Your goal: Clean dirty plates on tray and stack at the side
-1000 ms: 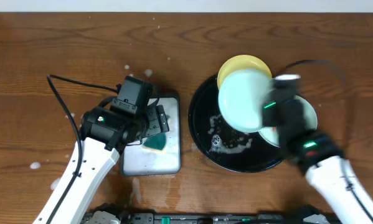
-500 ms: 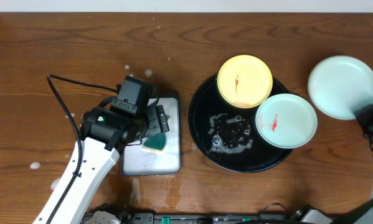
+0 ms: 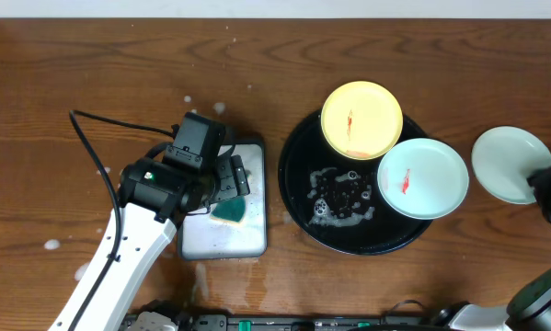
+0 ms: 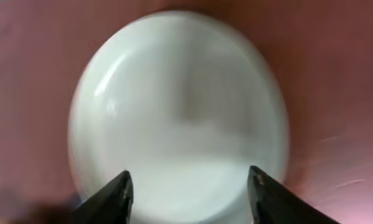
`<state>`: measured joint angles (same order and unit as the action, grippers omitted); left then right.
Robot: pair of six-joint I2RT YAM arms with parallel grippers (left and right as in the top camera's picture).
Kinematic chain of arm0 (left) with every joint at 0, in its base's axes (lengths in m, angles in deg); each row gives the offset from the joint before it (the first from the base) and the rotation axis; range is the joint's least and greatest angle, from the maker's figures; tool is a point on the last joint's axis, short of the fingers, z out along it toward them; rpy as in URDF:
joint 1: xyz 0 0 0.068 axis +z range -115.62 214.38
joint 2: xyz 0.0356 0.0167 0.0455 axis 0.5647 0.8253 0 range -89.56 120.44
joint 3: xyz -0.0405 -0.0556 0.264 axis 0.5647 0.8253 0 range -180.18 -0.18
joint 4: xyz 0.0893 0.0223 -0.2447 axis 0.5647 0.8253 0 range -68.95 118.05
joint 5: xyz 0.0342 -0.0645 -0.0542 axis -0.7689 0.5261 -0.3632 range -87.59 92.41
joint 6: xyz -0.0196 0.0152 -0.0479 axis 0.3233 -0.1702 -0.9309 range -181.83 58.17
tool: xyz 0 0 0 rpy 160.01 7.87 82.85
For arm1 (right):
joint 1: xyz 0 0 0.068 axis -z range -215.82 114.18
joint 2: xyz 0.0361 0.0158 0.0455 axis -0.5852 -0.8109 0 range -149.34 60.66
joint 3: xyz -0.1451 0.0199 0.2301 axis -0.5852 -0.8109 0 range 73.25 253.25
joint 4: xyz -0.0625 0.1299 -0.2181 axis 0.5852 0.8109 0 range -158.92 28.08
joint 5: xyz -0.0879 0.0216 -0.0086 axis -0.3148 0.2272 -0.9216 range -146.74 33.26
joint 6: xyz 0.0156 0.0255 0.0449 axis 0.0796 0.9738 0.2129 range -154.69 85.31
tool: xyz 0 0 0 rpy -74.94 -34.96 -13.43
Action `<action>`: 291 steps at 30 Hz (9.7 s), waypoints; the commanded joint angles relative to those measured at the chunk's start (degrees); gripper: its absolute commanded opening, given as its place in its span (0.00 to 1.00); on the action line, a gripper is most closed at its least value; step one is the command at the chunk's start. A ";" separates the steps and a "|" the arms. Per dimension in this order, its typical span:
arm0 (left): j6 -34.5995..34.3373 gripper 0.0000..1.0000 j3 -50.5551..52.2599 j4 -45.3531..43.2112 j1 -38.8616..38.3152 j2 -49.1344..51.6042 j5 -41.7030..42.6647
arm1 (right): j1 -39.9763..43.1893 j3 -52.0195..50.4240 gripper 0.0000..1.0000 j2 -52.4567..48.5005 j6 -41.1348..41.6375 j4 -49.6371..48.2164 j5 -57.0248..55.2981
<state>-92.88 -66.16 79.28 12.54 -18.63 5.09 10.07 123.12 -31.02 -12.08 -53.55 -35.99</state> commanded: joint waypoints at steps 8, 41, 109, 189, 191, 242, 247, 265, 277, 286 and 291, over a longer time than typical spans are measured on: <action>0.57 0.86 -0.46 0.15 0.31 -0.09 -0.31 | -20.06 0.72 0.43 8.09 -9.94 16.81 -9.53; 0.57 0.86 -0.46 0.15 0.31 -0.09 -0.31 | -48.26 -3.39 0.01 19.65 -5.81 30.12 -10.19; 8.24 0.44 16.74 -24.44 0.28 22.75 -0.68 | -59.87 -0.46 0.37 29.05 -11.52 29.70 -11.02; -14.49 0.07 -5.07 -40.74 -27.69 45.59 18.71 | -51.23 -3.87 0.01 -6.14 -13.22 15.56 -2.49; -14.45 0.07 -5.07 -35.19 -27.58 45.92 10.64 | -51.23 -3.87 0.01 -6.14 -13.22 15.52 -2.49; -12.07 0.07 -17.22 -7.13 -24.20 48.74 -20.52 | -51.23 -3.87 0.01 -6.14 -14.56 16.57 -3.78; -11.54 0.07 -22.71 -2.51 -24.24 46.90 -16.94 | -51.23 -3.85 0.01 -5.18 -14.53 16.76 -3.80; -5.09 0.17 -17.03 9.92 -17.09 19.39 -10.80 | -59.25 -3.87 0.01 12.22 -12.35 23.45 -17.44; -0.17 0.24 1.79 -2.47 -2.23 18.12 0.09 | -50.90 -3.87 0.33 1.73 -17.57 18.62 -2.64; 3.61 0.60 1.66 -1.42 0.94 7.65 7.28 | -49.99 -3.63 0.01 -4.94 -18.99 13.20 7.65; 3.61 0.73 1.68 0.70 0.94 0.26 7.21 | -50.88 -1.97 0.01 1.05 -15.39 15.96 -0.61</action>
<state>-90.08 -64.43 78.93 13.28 -14.67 11.32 -39.87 119.58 -34.88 -30.11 -39.38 -33.35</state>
